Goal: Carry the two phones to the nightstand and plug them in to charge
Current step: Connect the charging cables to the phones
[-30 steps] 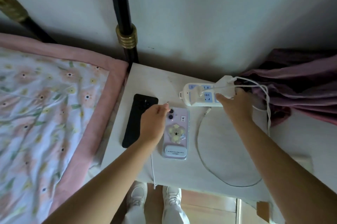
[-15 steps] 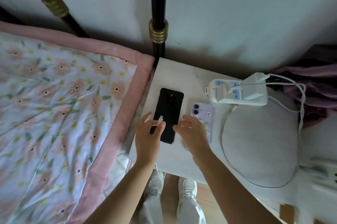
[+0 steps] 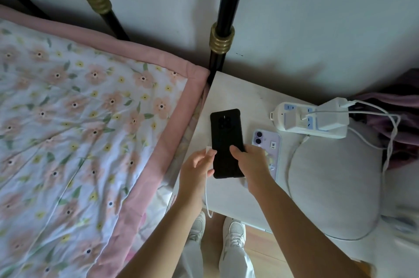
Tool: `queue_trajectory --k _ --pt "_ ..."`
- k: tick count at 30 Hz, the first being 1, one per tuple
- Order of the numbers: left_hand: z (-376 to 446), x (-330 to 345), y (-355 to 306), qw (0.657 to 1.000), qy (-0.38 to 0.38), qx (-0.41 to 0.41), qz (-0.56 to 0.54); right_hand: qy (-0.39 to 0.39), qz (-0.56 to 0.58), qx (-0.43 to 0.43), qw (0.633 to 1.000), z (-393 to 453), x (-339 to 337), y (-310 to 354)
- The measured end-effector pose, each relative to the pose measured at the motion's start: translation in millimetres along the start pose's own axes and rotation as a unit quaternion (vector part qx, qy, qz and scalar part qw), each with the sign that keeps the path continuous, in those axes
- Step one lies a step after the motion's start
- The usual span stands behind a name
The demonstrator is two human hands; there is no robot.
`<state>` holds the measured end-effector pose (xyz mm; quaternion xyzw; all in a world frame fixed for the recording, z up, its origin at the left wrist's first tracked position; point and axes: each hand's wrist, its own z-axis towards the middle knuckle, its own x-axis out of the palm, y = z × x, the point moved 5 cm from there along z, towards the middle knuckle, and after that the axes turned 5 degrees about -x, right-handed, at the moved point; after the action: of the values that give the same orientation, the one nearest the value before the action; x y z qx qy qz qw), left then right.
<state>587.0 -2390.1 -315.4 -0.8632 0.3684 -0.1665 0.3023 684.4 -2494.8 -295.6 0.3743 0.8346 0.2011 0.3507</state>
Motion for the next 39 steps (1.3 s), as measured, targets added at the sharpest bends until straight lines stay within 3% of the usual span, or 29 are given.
queue_trajectory --k 4,9,14,31,39 --pt "-19 0 -19 0.998 -0.020 0.056 0.036 -0.006 0.137 0.053 0.989 -1 -11 10" --pt "-49 21 -44 0.989 0.023 0.121 0.082 0.003 0.348 0.134 0.928 -7 -18 32" --pt "-58 29 -60 0.973 -0.010 0.180 0.142 0.048 0.418 0.122 0.899 -14 -10 47" --pt "-52 31 -60 0.969 -0.042 0.169 0.176 0.013 0.412 0.102 0.905 -19 -11 39" --pt "-40 29 -44 0.975 -0.030 0.142 0.171 -0.039 0.243 -0.042 0.968 -14 -21 43"
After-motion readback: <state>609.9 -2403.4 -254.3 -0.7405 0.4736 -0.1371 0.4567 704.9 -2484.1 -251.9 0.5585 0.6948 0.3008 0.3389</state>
